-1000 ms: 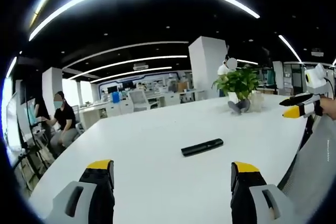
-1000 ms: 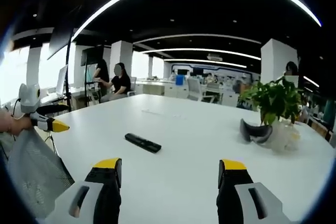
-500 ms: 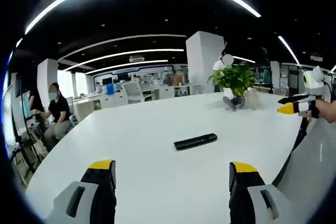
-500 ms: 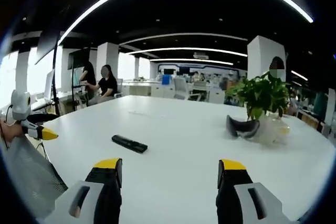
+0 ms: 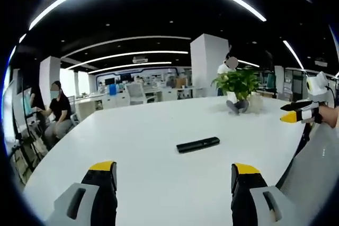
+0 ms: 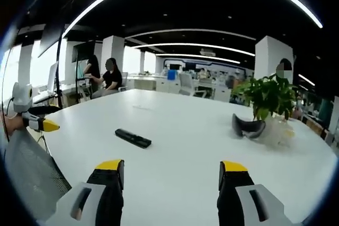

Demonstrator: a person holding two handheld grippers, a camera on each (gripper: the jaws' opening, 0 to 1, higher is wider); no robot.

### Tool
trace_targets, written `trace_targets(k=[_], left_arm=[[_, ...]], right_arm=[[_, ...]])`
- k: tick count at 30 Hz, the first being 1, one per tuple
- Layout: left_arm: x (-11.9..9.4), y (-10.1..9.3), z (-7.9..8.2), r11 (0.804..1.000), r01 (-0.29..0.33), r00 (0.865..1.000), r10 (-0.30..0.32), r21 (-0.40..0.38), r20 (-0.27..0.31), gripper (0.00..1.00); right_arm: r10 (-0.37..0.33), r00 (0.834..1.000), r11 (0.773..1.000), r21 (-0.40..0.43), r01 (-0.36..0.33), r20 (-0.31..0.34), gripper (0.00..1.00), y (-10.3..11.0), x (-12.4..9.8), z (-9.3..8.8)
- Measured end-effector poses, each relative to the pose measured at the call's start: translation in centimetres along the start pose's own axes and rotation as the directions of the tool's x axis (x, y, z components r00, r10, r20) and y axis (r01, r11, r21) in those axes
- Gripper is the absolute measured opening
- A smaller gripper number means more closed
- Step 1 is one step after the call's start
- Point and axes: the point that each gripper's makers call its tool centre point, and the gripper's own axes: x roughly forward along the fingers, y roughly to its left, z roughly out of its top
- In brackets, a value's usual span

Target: Press the specified remote control buttons in sequence, fully releasing each button before pressing the next.

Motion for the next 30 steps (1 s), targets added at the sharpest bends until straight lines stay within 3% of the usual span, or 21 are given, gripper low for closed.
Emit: trace_targets(k=[9, 13, 14, 17, 20, 21, 24, 27, 30], left_arm=[[0.3, -0.5, -0.8, 0.999, 0.02, 0.999, -0.019, 0.032, -0.05, 0.94], [0.5, -1.4, -1.4, 0.997, 0.071, 0.993, -0.074, -0.029, -0.088, 1.0], [0.4, -2.5, -2.1, 0.989, 0.142, 0.978, -0.147, -0.04, -0.149, 1.0], [0.1, -4.1, -2.9, 0.952, 0.302, 0.924, -0.278, 0.056, -0.262, 1.0], [0.6, -4.6, -2.2, 0.914, 0.396, 0.887, -0.357, 0.085, -0.293, 1.0], [0.9, -4.9, -2.1, 0.894, 0.444, 0.859, -0.405, 0.062, -0.313, 1.0], [2.4, -4.5, -2.2, 0.866, 0.498, 0.811, -0.449, 0.038, -0.376, 1.0], [4.2, -3.8, -2.3, 0.848, 0.528, 0.777, -0.459, 0.048, -0.431, 0.95], [6.2, -3.6, -1.8, 0.83, 0.553, 0.762, -0.471, 0.069, -0.444, 0.95]], right_arm=[[0.017, 0.999, 1.0, -0.004, -0.017, -0.027, 0.69, 0.2, 0.2, -0.4], [0.012, 0.999, 1.0, -0.009, -0.012, -0.038, 0.68, 0.0, 0.2, -0.7], [0.013, 0.999, 1.0, -0.009, -0.013, -0.04, 0.68, 0.0, 0.2, -0.7], [0.026, 0.998, 1.0, 0.003, -0.026, -0.054, 0.67, -0.1, 0.3, -1.0], [0.036, 0.998, 0.999, 0.017, -0.035, -0.057, 0.64, -0.1, 0.4, -1.1], [0.037, 0.998, 0.999, 0.015, -0.036, -0.058, 0.63, 0.0, 0.4, -1.1], [0.044, 0.997, 0.999, 0.004, -0.043, -0.064, 0.62, 0.2, 0.4, -1.2], [0.052, 0.996, 0.999, -0.003, -0.052, -0.075, 0.61, 0.4, 0.5, -1.4], [0.054, 0.996, 0.999, -0.005, -0.054, -0.075, 0.6, 0.4, 0.5, -1.4]])
